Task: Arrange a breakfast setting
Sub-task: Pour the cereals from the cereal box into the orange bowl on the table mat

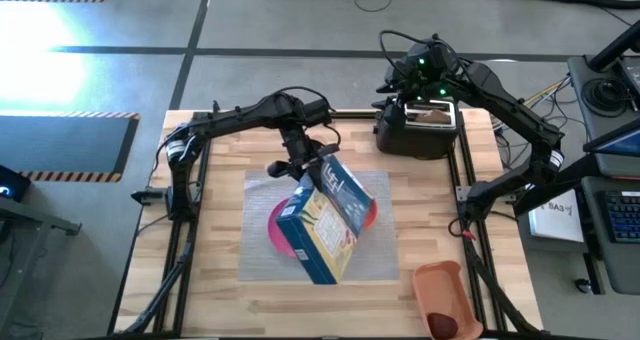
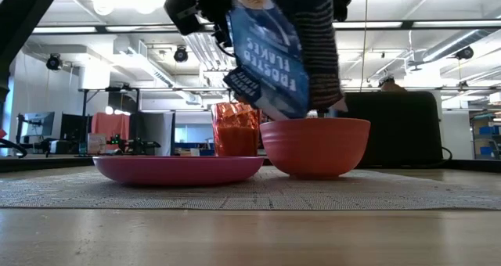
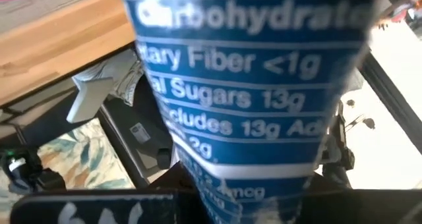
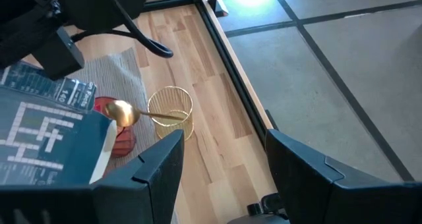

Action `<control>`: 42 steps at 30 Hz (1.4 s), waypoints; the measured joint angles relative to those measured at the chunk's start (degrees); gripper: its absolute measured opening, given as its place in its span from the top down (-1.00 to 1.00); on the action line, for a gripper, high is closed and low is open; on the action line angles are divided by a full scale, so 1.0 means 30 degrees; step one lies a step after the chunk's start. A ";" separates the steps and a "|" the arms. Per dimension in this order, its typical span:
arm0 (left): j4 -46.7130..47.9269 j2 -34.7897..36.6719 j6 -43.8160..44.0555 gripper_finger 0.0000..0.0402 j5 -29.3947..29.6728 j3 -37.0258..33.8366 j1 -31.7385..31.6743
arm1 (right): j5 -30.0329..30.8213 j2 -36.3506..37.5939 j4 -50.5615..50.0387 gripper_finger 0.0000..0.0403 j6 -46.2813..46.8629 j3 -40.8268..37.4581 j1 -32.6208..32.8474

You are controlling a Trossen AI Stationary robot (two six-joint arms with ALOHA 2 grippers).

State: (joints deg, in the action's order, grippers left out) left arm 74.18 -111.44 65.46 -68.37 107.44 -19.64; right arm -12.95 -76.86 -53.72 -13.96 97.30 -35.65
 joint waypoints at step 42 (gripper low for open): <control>0.3280 0.0007 -0.6792 0.66 0.1453 0.0000 0.1086 | 0.0007 0.0000 -0.0004 -0.01 0.0000 0.0000 0.0002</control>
State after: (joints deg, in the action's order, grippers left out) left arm 84.02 -111.42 45.08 -64.01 107.44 -16.38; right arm -12.93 -76.86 -53.74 -13.96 97.30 -35.64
